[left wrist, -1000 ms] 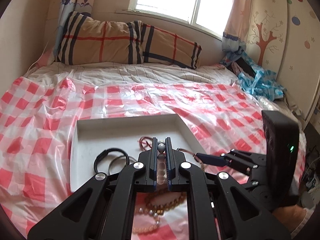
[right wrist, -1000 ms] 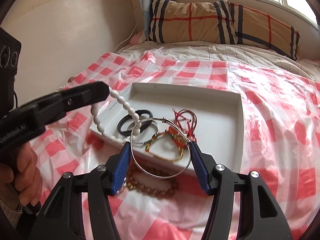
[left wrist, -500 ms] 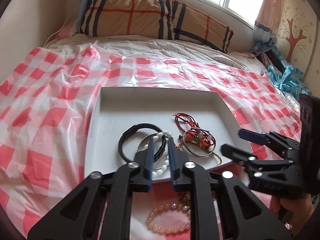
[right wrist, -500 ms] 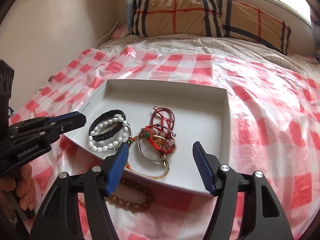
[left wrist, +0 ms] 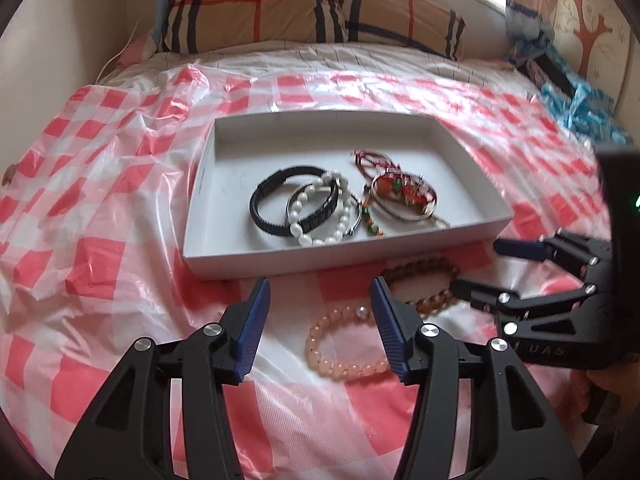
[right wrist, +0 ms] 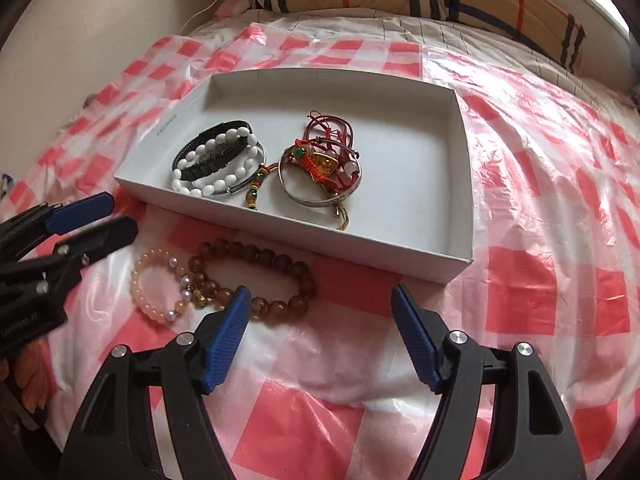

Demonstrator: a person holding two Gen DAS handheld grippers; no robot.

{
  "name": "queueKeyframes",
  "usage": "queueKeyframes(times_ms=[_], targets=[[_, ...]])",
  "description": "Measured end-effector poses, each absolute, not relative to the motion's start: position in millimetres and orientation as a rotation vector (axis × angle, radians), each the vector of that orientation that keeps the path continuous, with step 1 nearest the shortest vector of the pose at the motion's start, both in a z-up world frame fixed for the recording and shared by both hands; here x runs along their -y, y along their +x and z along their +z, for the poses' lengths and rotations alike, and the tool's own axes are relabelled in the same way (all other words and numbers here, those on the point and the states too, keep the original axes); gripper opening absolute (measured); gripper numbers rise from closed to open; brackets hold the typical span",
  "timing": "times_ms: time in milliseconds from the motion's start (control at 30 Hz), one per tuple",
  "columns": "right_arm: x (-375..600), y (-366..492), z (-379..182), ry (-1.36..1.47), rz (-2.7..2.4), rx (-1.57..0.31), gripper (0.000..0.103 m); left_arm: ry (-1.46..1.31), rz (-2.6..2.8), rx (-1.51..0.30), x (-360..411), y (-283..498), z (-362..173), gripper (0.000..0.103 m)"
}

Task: Organize jewelry
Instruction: 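Close the left tool on the pink bead bracelet while the right tool grasps the brown bead bracelet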

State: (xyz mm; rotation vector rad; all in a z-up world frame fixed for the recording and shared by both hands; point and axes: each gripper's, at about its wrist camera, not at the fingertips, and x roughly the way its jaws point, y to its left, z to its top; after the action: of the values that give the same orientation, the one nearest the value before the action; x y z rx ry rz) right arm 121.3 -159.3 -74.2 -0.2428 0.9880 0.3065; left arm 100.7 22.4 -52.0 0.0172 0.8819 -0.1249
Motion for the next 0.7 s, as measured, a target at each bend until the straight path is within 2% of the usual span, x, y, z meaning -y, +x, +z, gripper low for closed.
queueKeyframes(times_ms=[133,367,433,500,700], targets=[[159,129,-79,-0.252,0.241,-0.967,0.076,0.091,-0.111,-0.929,-14,102,-66,0.050],[154,137,-97,-0.339,0.232,-1.037,0.086,0.155,-0.129,-0.979,-4,103,-80,0.050],[157,132,-97,-0.389,0.217,-1.059,0.089,0.175,-0.166,-0.989,2,100,-81,0.045],[164,121,-92,-0.444,0.190,-1.076,0.089,0.184,-0.215,-1.007,6,96,-81,0.029],[205,103,-79,-0.267,0.215,-1.075,0.089,0.221,-0.221,-0.987,12,95,-78,0.027]])
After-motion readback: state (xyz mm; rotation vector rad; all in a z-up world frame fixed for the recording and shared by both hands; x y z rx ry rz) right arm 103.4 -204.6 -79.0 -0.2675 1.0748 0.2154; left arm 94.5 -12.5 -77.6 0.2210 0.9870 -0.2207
